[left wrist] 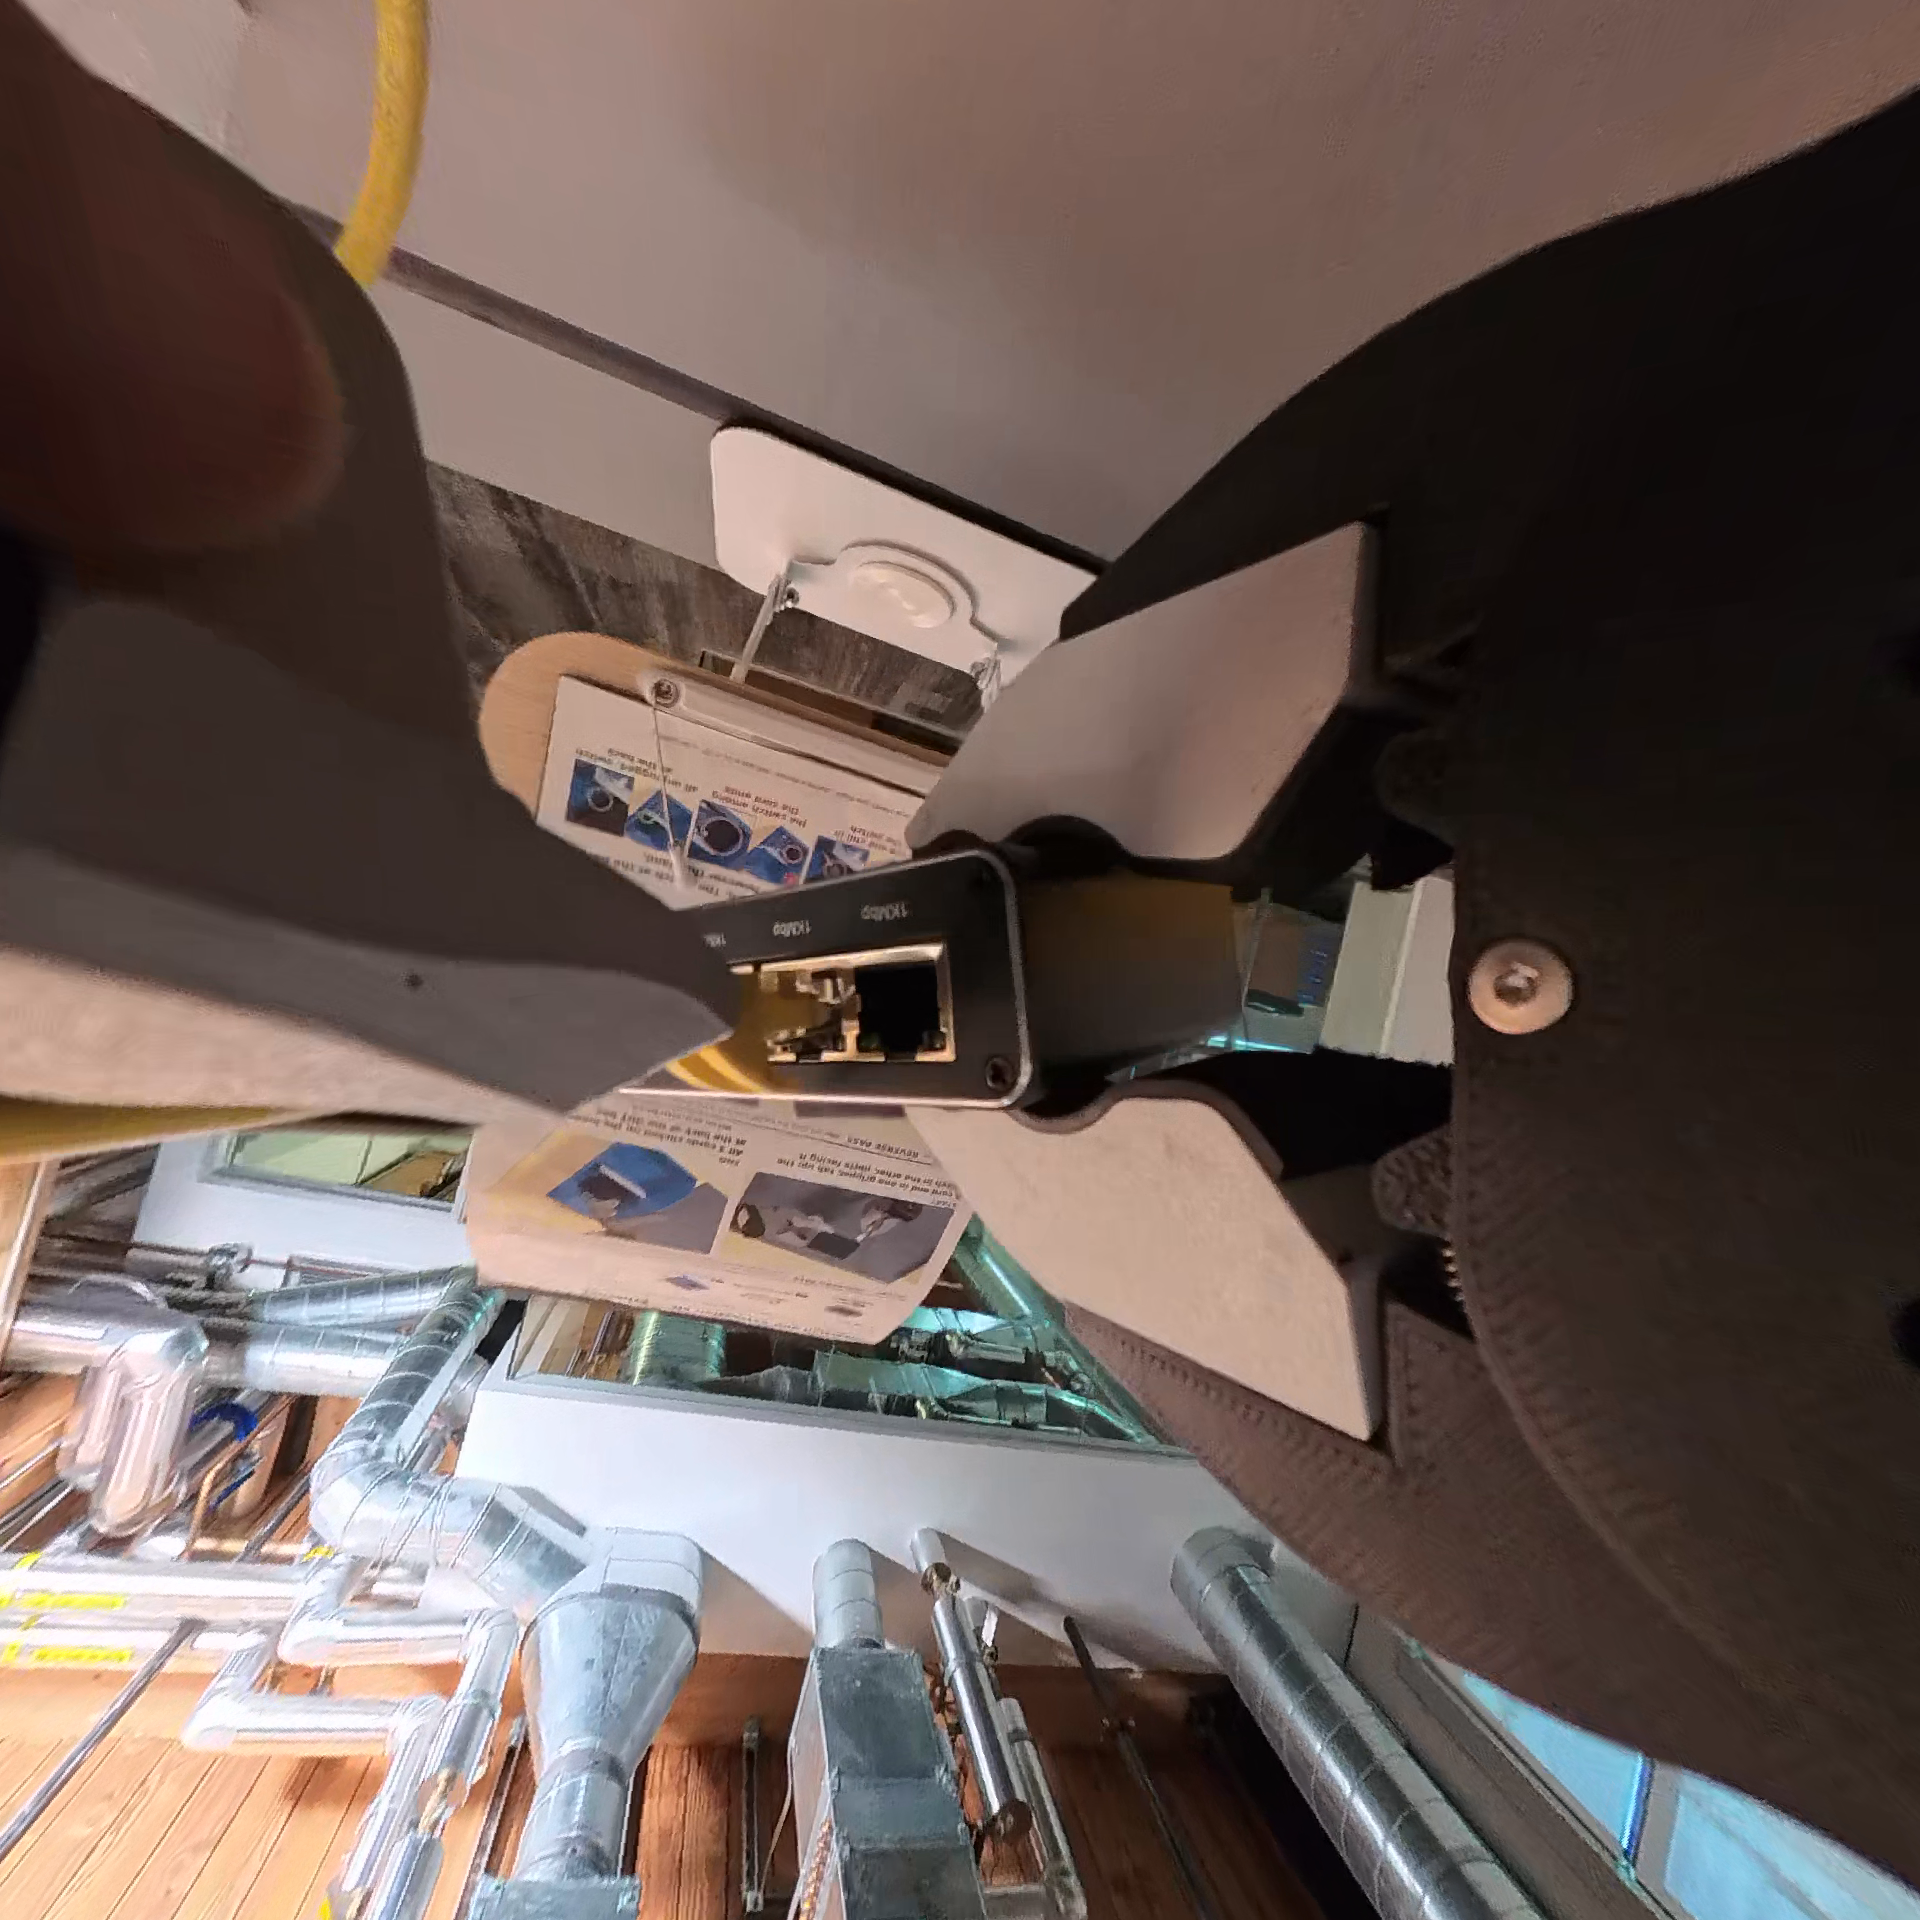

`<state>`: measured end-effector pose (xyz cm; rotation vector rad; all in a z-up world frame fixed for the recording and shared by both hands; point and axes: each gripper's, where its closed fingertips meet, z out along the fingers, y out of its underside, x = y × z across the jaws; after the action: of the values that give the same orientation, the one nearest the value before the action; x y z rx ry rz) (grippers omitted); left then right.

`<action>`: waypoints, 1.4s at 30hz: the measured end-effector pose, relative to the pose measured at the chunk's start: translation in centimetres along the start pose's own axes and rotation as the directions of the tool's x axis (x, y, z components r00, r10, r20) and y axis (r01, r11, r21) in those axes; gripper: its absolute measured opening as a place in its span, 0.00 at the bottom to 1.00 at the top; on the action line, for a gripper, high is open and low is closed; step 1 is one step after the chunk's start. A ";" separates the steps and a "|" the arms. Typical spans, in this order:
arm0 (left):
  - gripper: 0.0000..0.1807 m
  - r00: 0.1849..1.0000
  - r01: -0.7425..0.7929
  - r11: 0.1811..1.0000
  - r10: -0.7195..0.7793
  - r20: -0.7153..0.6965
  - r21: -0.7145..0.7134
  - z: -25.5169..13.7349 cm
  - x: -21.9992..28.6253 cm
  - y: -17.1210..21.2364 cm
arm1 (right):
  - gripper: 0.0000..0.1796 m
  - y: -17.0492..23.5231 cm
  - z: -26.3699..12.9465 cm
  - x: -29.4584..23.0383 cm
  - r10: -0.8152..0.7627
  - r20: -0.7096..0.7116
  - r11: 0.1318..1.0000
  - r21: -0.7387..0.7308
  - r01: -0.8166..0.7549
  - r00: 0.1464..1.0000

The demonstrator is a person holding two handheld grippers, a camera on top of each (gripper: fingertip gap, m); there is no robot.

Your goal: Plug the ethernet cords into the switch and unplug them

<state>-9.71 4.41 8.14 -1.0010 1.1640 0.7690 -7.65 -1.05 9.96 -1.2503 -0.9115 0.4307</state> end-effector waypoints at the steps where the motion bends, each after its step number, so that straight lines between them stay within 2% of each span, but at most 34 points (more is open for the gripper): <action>1: 0.19 1.000 -0.013 1.000 0.013 -0.004 -0.006 0.0 0.2 0.0 | 0.07 0.2 0.0 0.0 0.001 0.009 1.000 -0.029 -0.001 1.000; 4: 0.19 0.997 -0.068 0.998 0.068 -0.032 -0.003 0.0 1.2 -0.3 | 0.06 1.3 -0.3 0.1 0.051 0.074 0.987 -0.155 -0.039 0.996; 8: 0.19 0.996 -0.083 0.996 0.083 -0.019 0.015 -0.4 0.8 -0.8 | 0.06 0.9 -0.7 0.1 0.101 0.115 0.986 -0.144 -0.084 0.988; 11: 0.19 0.993 -0.085 0.996 0.086 -0.075 0.015 0.0 1.7 -0.6 | 0.06 1.7 -0.6 0.3 0.112 0.127 0.981 -0.174 -0.089 0.986; 16: 0.20 0.988 0.022 1.000 -0.021 -0.156 0.003 0.6 1.6 0.9 | 0.07 1.6 0.6 0.6 0.177 0.138 0.984 -0.037 -0.174 0.974; 21: 0.20 0.969 0.095 0.960 -0.150 -0.197 -0.265 2.5 2.9 7.0 | 0.10 2.2 0.0 1.0 0.253 0.210 0.967 -0.085 -0.241 0.944; 26: 0.20 0.959 0.205 0.886 -0.268 -0.097 -0.416 3.1 2.1 11.3 | 0.10 5.0 -1.6 1.9 0.324 0.267 0.932 -0.254 -0.258 0.908; 28: 0.20 0.957 0.142 0.916 -0.224 -0.186 -0.375 2.9 2.8 11.3 | 0.10 7.1 -2.1 2.5 0.355 0.258 0.902 -0.346 -0.257 0.898; 30: 0.20 0.955 -0.003 0.945 -0.095 -0.282 -0.327 2.7 4.9 11.0 | 0.10 9.0 -2.4 3.2 0.383 0.223 0.868 -0.420 -0.266 0.897; 33: 0.20 0.910 -0.150 0.916 -0.020 -0.415 -0.372 2.9 9.3 11.6 | 0.12 10.7 -2.7 3.8 0.411 0.188 0.832 -0.477 -0.283 0.892; 37: 0.20 0.839 -0.235 0.911 0.014 -0.544 -0.339 3.1 14.5 11.6 | 0.13 11.7 -3.1 3.5 0.414 0.183 0.806 -0.529 -0.266 0.892; 40: 0.20 0.769 -0.258 0.906 -0.018 -0.639 -0.337 2.4 17.7 12.4 | 0.14 12.2 -3.5 3.7 0.376 0.167 0.795 -0.563 -0.225 0.911; 42: 0.20 0.770 -0.291 0.901 0.021 -0.638 -0.321 2.3 18.3 13.0 | 0.14 12.4 -3.8 3.9 0.360 0.162 0.790 -0.577 -0.208 0.919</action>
<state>-16.05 11.34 -12.44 -1.6017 1.7242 0.8631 0.05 3.13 -0.45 -1.9163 -1.1227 0.6134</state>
